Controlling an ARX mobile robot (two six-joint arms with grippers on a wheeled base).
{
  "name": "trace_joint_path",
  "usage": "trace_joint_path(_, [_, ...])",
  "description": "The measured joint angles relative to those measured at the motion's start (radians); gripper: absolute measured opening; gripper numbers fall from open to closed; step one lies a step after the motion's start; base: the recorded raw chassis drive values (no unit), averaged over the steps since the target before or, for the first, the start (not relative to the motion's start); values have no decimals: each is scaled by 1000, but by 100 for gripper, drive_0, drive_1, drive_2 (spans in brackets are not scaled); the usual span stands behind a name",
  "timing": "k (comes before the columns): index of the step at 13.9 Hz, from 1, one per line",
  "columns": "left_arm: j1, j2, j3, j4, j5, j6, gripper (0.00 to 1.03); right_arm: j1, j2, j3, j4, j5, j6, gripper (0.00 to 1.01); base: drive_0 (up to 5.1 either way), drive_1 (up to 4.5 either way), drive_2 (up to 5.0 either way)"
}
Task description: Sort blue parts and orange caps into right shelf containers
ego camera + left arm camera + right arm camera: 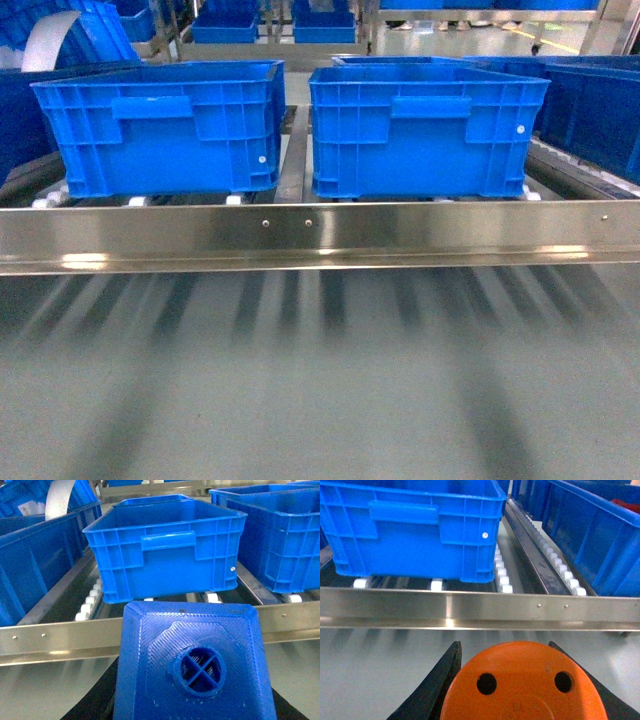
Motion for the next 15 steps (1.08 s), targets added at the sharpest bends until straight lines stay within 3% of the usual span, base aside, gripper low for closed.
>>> trace_joint_path(7, [0,0,0,-3,-1,0,44,0,0,0,0,0,0,43,8,431,-416])
trace_joint_path(15, [0,0,2,0,-1,0,44,0,2,0,-1,0,0,43,0,0,0])
